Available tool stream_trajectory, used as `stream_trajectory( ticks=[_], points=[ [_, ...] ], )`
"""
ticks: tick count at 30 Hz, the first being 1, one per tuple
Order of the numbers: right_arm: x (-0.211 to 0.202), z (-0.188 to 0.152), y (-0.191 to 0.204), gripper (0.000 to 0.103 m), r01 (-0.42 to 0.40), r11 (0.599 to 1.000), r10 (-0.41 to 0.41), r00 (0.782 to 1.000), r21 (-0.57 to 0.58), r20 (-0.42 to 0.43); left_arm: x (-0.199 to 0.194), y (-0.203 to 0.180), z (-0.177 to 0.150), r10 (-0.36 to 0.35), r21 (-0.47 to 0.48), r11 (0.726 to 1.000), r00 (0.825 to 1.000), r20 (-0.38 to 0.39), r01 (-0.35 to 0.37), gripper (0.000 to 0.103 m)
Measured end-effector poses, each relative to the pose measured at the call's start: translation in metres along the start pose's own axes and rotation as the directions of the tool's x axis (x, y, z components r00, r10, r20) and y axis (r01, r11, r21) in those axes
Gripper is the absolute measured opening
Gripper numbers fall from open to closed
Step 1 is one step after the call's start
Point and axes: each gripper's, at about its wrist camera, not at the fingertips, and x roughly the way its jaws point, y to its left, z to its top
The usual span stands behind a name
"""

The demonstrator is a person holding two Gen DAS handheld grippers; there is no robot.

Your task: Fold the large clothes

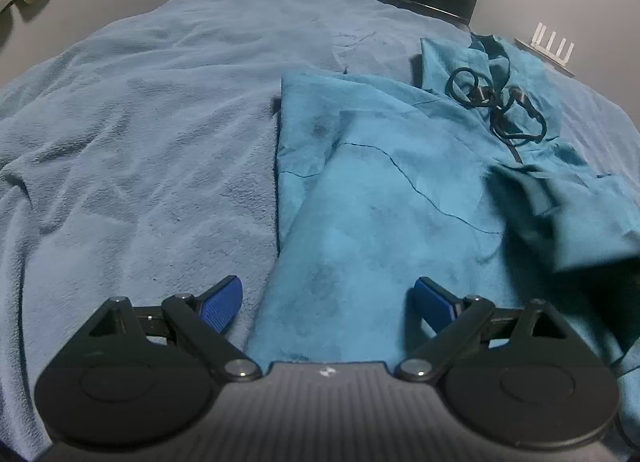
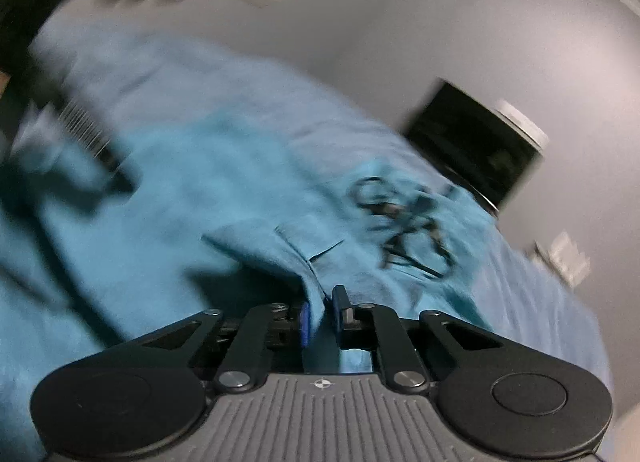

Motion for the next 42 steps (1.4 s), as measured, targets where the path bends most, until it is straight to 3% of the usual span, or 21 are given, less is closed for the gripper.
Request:
stream_trajectory(
  ticks=[3,6,10,13,16,21,26,27,28,30,32,35,38,39,40,42],
  points=[
    [-0.017,-0.012,-0.055,0.011,0.049,0.956,-0.057,0.998,0.290,0.021,0.002,-0.001,0.000,0.002,0.003,1.000,1.000,-0.006,-0.002,0.092],
    [-0.035,-0.042,-0.110,0.012,0.102,0.837,-0.112,0.994,0.538,-0.015,-0.001,-0.004,0.000,0.005,0.014,1.000,1.000,0.003,-0.005,0.092],
    [-0.037,-0.097,-0.158,0.034,0.109,0.652,-0.037,0.993,0.751,-0.112,-0.004,-0.011,0.000,0.008,0.049,0.999,1.000,0.020,-0.009,0.092],
    [-0.039,-0.133,-0.167,0.041,0.109,0.545,0.022,0.989,0.832,-0.144,-0.005,-0.017,-0.002,0.022,0.081,0.996,1.000,0.011,-0.023,0.092],
    [-0.041,-0.156,-0.181,0.041,0.109,0.429,0.037,0.990,0.897,-0.138,-0.005,-0.019,-0.002,0.035,0.100,0.994,0.999,0.009,-0.035,0.092],
    [-0.037,-0.173,-0.194,0.052,0.044,0.352,0.066,0.995,0.935,-0.072,-0.006,-0.019,-0.002,0.044,0.109,0.993,0.999,0.008,-0.044,0.092],
    [-0.023,-0.185,-0.201,0.052,-0.017,0.258,0.118,0.993,0.966,-0.014,-0.002,-0.021,-0.002,0.046,0.119,0.992,0.999,-0.006,-0.045,0.092],
    [-0.021,-0.186,-0.201,0.049,-0.023,0.253,0.118,0.993,0.967,-0.007,-0.002,-0.021,-0.002,0.046,0.119,0.992,0.999,-0.009,-0.044,0.092],
    [-0.018,-0.186,-0.201,0.037,-0.032,0.254,0.120,0.993,0.967,0.001,-0.002,-0.021,-0.002,0.046,0.119,0.992,0.999,-0.010,-0.045,0.092],
    [-0.018,-0.181,-0.201,0.005,-0.049,0.284,0.117,0.993,0.958,0.016,-0.005,-0.021,-0.001,0.047,0.116,0.992,0.999,0.006,-0.048,0.092],
    [-0.027,-0.169,-0.204,0.005,-0.020,0.348,0.048,0.999,0.937,0.003,-0.019,-0.020,0.004,0.045,0.106,0.993,0.996,0.077,-0.053,0.092],
    [-0.039,-0.159,-0.220,0.005,0.006,0.392,-0.040,0.999,0.920,0.010,-0.048,-0.017,0.017,0.042,0.093,0.994,0.975,0.217,-0.064,0.092],
    [-0.028,-0.156,-0.228,0.007,0.083,0.477,-0.022,0.996,0.875,-0.082,-0.059,-0.017,0.025,0.091,0.132,0.982,0.955,0.281,-0.133,0.092],
    [-0.024,-0.159,-0.228,0.013,0.108,0.482,-0.016,0.993,0.870,-0.114,-0.057,-0.018,0.026,0.122,0.147,0.975,0.952,0.281,-0.168,0.092],
    [-0.020,-0.162,-0.226,0.026,0.154,0.482,-0.019,0.986,0.862,-0.166,-0.053,-0.018,0.025,0.146,0.156,0.969,0.952,0.269,-0.193,0.092],
    [-0.021,-0.161,-0.223,0.041,0.253,0.494,-0.091,0.967,0.832,-0.240,-0.042,-0.017,0.024,0.165,0.160,0.966,0.962,0.219,-0.203,0.092]
  ],
)
